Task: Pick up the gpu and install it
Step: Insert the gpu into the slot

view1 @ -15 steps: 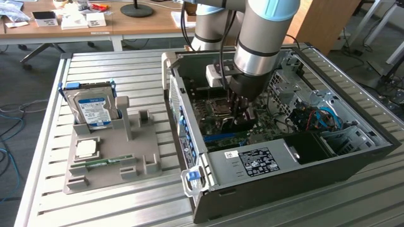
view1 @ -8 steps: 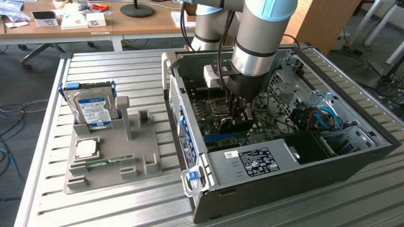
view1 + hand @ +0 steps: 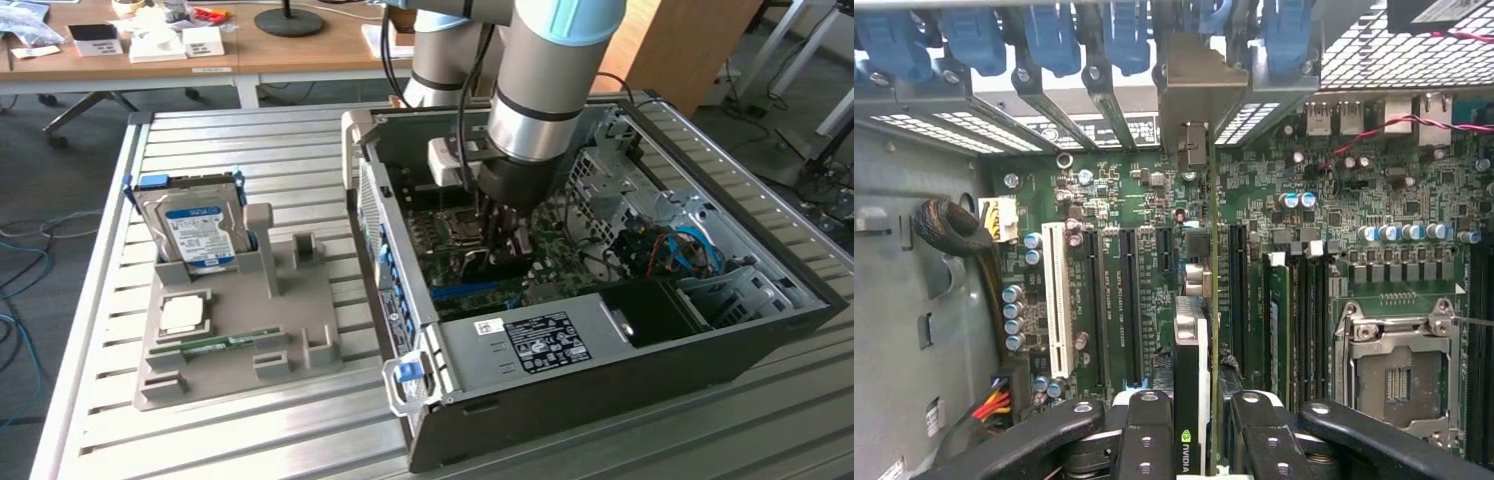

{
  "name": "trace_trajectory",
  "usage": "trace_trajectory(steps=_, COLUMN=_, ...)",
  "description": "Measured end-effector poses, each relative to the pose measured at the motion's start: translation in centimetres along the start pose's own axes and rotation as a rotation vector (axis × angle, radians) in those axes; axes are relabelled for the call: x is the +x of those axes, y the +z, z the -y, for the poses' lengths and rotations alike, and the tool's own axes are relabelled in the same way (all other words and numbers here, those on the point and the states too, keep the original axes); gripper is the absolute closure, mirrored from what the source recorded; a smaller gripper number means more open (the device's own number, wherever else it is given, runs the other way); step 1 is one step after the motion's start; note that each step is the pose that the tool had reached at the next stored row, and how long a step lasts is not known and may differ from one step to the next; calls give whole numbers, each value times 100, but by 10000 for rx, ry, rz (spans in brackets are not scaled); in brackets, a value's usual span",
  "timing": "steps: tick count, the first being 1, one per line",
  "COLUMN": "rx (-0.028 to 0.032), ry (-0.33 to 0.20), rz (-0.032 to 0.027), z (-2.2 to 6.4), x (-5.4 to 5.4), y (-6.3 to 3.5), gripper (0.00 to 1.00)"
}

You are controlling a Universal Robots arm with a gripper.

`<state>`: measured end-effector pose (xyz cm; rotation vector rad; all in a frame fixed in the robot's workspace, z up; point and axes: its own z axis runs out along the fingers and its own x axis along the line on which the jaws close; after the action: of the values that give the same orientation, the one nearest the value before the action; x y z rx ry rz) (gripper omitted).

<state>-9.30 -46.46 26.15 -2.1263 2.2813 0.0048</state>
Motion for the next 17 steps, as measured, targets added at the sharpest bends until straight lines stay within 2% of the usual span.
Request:
trace_trajectory(steps=15, rx=-2, ry=-1, rz=-3, z=-21, x=3, y=46, gripper=73)
trace_trajectory(steps=17, rx=-4, ry=1, rz=41, z=-23, x=2, y=47, gripper=73)
